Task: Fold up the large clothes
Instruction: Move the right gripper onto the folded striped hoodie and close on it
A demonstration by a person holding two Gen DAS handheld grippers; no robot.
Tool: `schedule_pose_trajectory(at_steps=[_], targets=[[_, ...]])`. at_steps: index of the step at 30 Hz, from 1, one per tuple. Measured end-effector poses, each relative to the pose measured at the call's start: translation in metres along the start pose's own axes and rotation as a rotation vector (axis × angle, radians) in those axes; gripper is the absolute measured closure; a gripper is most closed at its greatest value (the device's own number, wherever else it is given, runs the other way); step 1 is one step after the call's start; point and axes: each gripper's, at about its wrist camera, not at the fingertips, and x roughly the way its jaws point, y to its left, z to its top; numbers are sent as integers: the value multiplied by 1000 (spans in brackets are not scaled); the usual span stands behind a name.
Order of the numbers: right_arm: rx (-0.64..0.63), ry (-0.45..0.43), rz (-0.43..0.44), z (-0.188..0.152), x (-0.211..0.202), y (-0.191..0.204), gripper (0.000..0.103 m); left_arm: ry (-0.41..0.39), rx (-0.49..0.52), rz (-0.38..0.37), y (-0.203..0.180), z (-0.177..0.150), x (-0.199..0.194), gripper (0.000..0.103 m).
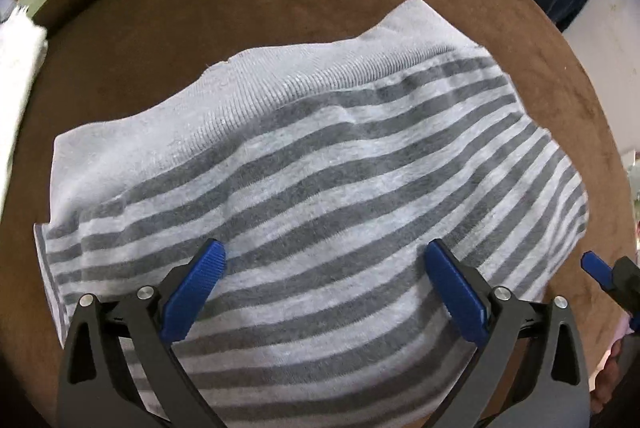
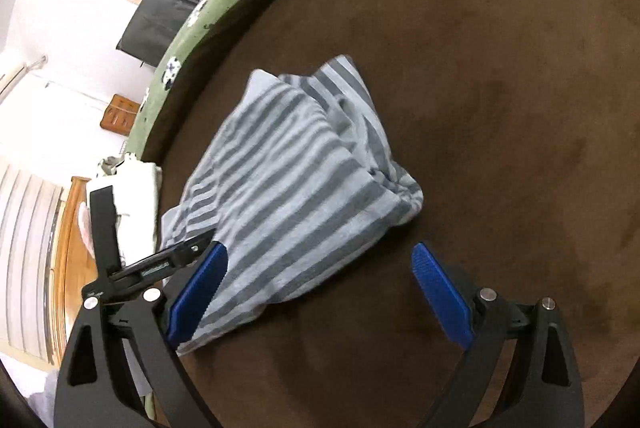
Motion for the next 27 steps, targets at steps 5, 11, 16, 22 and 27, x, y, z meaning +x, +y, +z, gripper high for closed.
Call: schedule_pose_trajectory(at_steps=[5, 11, 16, 22, 27], targets=[[53, -6, 21, -1, 20, -10, 11, -20, 18, -12, -1, -3, 4, 5], [88, -15, 49, 10, 37, -11, 11, -13, 21, -34, 8, -3, 6, 5], [80, -6, 56, 25, 51, -7, 11, -9, 21, -51, 13, 0, 8, 5], [77, -6, 67, 38, 62, -6, 11, -16, 21, -57, 12, -1, 9, 5], [108, 17, 69, 41, 67, -11, 59, -28, 19, -57, 11, -4, 9, 5]])
